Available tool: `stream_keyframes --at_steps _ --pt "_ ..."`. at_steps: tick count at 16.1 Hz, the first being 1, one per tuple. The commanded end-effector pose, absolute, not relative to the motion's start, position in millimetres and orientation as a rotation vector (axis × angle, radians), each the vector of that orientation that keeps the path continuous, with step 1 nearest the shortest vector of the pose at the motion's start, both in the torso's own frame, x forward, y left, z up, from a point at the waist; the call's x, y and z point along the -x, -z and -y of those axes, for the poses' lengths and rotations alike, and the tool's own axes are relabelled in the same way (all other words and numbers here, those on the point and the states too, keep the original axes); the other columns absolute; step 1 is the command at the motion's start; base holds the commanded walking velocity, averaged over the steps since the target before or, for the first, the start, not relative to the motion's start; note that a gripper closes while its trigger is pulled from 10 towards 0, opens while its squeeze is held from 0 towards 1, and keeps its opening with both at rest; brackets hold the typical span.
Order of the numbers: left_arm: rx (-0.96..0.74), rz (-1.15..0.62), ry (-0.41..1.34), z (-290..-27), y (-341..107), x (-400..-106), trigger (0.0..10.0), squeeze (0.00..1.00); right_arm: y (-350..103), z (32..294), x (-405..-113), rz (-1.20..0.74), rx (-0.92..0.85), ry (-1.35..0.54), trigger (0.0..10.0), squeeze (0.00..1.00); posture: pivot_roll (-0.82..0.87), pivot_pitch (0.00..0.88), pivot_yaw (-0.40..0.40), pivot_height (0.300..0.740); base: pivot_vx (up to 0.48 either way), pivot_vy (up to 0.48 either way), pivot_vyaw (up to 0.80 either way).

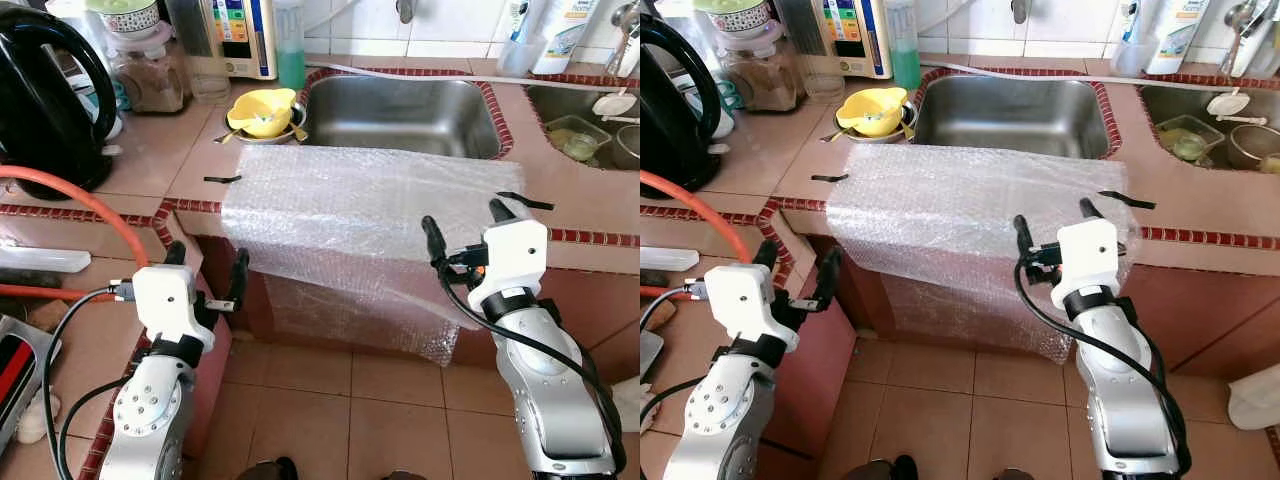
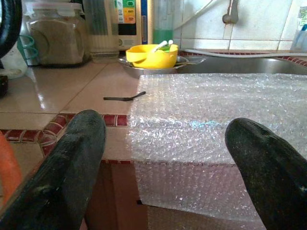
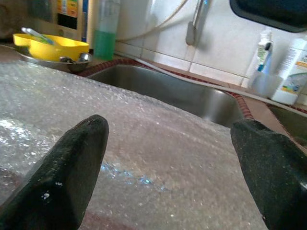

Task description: Kitchen organization

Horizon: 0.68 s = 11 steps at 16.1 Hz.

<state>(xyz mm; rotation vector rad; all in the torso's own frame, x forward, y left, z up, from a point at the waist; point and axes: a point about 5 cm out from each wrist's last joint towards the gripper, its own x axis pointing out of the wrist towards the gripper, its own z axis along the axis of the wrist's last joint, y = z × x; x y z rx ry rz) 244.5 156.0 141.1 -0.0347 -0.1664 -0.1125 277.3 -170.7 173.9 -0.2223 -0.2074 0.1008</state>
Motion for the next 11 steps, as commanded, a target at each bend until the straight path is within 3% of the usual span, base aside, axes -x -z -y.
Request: stream_keyframes --at_steps 1,5,11 --pt "0.044 0.165 0.140 -153.5 -142.8 -246.3 10.0 0.00 -170.8 176.3 -270.1 0.189 0.215 -0.053 10.0 0.00 -0.17 0.164 0.069 0.740 0.000 0.000 0.00" --pt "0.060 0.150 0.186 -149.2 -142.3 -254.1 10.0 0.00 -159.6 188.8 -256.9 0.150 0.226 0.037 10.0 0.00 -0.20 0.175 0.100 0.740 0.000 0.000 0.00" --pt "0.077 0.117 0.204 -140.3 -131.5 -252.5 10.0 0.00 -151.9 187.9 -254.8 0.109 0.233 0.025 10.0 0.00 -0.22 0.183 0.094 0.740 0.000 0.000 -0.75"
